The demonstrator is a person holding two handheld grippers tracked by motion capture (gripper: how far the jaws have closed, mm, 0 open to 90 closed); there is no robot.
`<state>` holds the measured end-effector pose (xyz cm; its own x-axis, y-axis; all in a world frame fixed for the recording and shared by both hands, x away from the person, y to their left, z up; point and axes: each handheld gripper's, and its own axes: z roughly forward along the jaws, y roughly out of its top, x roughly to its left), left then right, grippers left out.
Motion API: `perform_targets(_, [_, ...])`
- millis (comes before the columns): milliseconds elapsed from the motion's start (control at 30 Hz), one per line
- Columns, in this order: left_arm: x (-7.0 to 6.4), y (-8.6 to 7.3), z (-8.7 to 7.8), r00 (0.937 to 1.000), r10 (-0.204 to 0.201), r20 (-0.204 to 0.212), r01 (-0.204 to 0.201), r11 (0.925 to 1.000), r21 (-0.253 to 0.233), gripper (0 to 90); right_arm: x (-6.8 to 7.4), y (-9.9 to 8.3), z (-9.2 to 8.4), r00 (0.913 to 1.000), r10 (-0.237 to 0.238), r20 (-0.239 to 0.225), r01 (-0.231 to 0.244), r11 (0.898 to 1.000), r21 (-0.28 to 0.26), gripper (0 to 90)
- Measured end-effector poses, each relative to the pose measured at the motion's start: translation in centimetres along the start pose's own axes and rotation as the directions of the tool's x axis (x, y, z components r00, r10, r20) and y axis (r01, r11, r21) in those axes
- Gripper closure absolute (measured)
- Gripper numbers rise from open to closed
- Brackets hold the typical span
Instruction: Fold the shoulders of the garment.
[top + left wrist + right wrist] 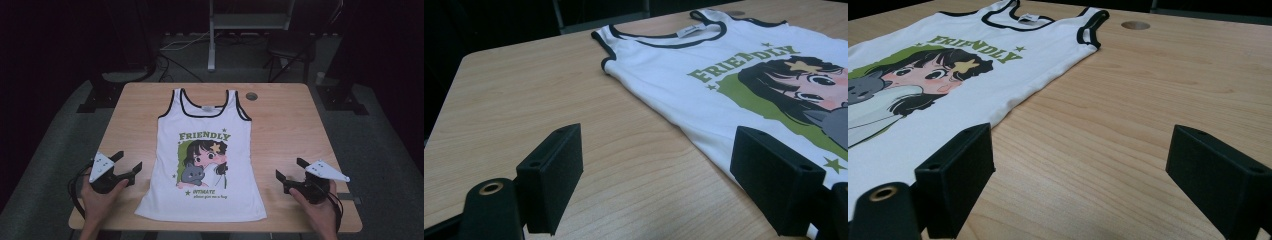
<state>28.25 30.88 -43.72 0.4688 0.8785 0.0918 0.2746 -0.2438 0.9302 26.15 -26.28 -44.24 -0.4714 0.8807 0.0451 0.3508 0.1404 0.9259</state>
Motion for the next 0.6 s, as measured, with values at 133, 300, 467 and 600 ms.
perform_targets(133, [0.0, 0.0, 0.0, 1.0, 0.006, -0.003, -0.006, 1.0, -0.003, 21.0, 0.0, 0.0, 0.0, 1.0, 0.0, -0.002, 0.0, 1.0, -0.004, 11.3])
perform_targets(300, [0.0, 0.0, 0.0, 1.0, 0.002, -0.002, -0.002, 1.0, -0.004, 21.0, -0.1, 0.0, 0.0, 1.0, 0.003, -0.005, -0.003, 1.0, -0.003, 11.3])
perform_targets(467, [0.0, 0.0, -0.1, 1.0, -0.001, -0.004, 0.001, 0.9999, -0.011, 21.0, -0.1, 0.1, 0.1, 0.9997, 0.02, -0.016, -0.02, 1.0, 0.002, 11.3])
perform_targets(600, [0.0, 0.0, -0.1, 1.0, -0.005, -0.006, 0.005, 1.0, -0.008, 21.0, 0.0, 1.2, 0.4, 0.9997, 0.011, -0.024, -0.011, 1.0, -0.007, 11.3])
